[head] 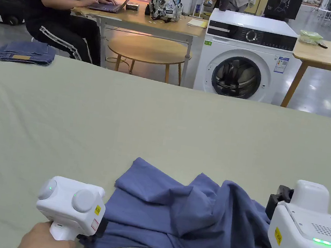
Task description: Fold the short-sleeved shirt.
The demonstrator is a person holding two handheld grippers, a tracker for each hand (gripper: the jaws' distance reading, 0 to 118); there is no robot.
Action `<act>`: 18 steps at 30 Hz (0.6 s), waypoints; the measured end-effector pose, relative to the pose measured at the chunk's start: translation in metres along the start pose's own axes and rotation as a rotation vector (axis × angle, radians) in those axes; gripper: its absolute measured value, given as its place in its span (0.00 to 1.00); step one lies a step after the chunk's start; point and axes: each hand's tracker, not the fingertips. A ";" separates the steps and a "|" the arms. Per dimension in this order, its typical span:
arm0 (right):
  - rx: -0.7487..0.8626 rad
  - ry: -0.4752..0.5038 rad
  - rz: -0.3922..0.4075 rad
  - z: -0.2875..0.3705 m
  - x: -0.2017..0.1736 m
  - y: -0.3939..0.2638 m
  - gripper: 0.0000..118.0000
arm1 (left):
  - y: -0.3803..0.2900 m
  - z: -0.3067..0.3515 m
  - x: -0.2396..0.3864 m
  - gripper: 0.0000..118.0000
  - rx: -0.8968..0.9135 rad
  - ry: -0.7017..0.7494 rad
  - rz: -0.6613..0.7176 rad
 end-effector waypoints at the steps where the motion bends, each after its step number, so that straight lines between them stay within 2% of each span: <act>1: -0.005 -0.003 -0.002 -0.002 0.002 -0.001 0.00 | 0.000 0.001 -0.003 0.00 0.008 -0.034 -0.004; 2: -0.013 -0.004 -0.008 -0.004 0.006 -0.002 0.00 | 0.001 0.003 -0.004 0.00 0.025 -0.090 0.022; 5: -0.049 -0.015 -0.024 -0.007 0.021 0.003 0.00 | -0.003 0.018 -0.002 0.00 0.070 -0.078 0.019; 8: -0.152 -0.020 -0.022 -0.032 0.045 0.005 0.00 | -0.002 0.033 -0.006 0.00 0.108 -0.104 0.028; 10: -0.201 -0.003 -0.053 -0.045 0.062 0.005 0.00 | -0.005 0.044 -0.007 0.00 0.132 -0.133 0.055; 11: -0.244 -0.002 -0.051 -0.054 0.069 0.005 0.01 | -0.005 0.048 -0.009 0.00 0.145 -0.138 0.061; 13: -0.304 -0.013 -0.050 -0.072 0.080 0.002 0.11 | -0.008 0.059 -0.007 0.00 0.159 -0.140 0.066; 14: -0.344 -0.017 -0.048 -0.081 0.084 -0.001 0.11 | -0.009 0.061 -0.008 0.00 0.164 -0.142 0.069; 15: -0.405 -0.007 -0.044 -0.090 0.088 -0.002 0.30 | -0.009 0.062 -0.009 0.00 0.172 -0.148 0.075; 16: -0.442 -0.006 -0.055 -0.095 0.090 -0.005 0.54 | -0.009 0.062 -0.012 0.00 0.172 -0.153 0.079; 17: -0.469 -0.005 -0.064 -0.102 0.093 -0.010 0.64 | -0.008 0.060 -0.014 0.00 0.173 -0.155 0.082; 18: -0.507 -0.003 -0.060 -0.111 0.096 -0.017 0.65 | -0.009 0.060 -0.015 0.00 0.174 -0.156 0.084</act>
